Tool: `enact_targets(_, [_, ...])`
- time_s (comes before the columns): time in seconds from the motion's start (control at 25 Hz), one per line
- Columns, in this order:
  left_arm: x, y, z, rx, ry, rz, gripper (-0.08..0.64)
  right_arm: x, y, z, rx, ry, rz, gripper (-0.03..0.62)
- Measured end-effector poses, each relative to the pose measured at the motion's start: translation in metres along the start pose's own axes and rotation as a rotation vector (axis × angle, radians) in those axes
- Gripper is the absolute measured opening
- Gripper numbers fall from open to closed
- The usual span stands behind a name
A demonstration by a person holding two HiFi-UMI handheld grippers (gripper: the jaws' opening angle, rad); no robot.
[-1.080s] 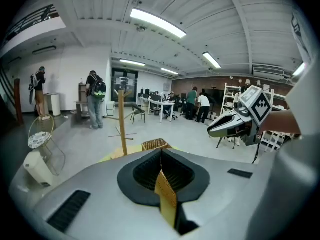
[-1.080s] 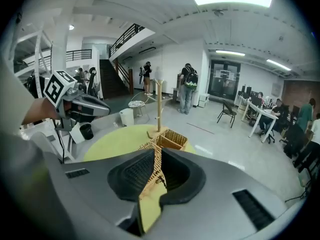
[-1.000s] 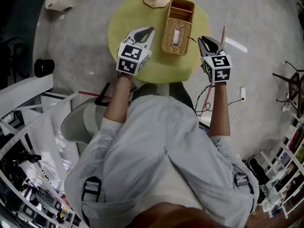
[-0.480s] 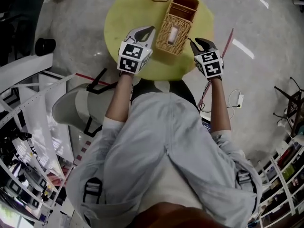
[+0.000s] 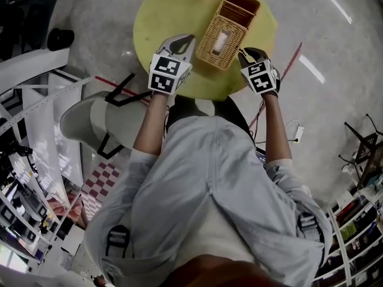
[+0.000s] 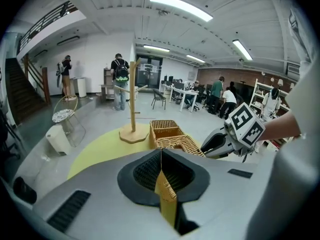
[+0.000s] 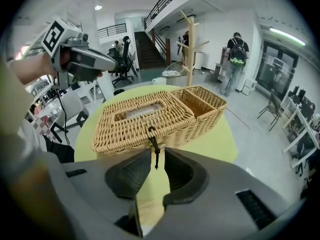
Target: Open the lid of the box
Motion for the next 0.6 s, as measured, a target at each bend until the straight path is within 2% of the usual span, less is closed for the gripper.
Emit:
enact_targets(0.28, [-0.003, -0.001, -0.001, 0.017, -0.01, -0.01, 0.031, 0.0, 0.001, 0.004, 0.011, -0.015, -0.026, 0.04])
enact_targets(0.6, [0.0, -0.006, -0.007, 0.007, 0.001, -0.018, 0.031, 0.01, -0.005, -0.01, 0.008, 0.019, -0.027, 0.035])
Point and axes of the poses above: the fingertips, and each gripper's own axes: z forward along the fingers, y to its right, x out of its top, the point moved 7 cm from there along -z, backward along the fingers, and after that the axes turned 14 degrees about x, right-handed, at the moved point
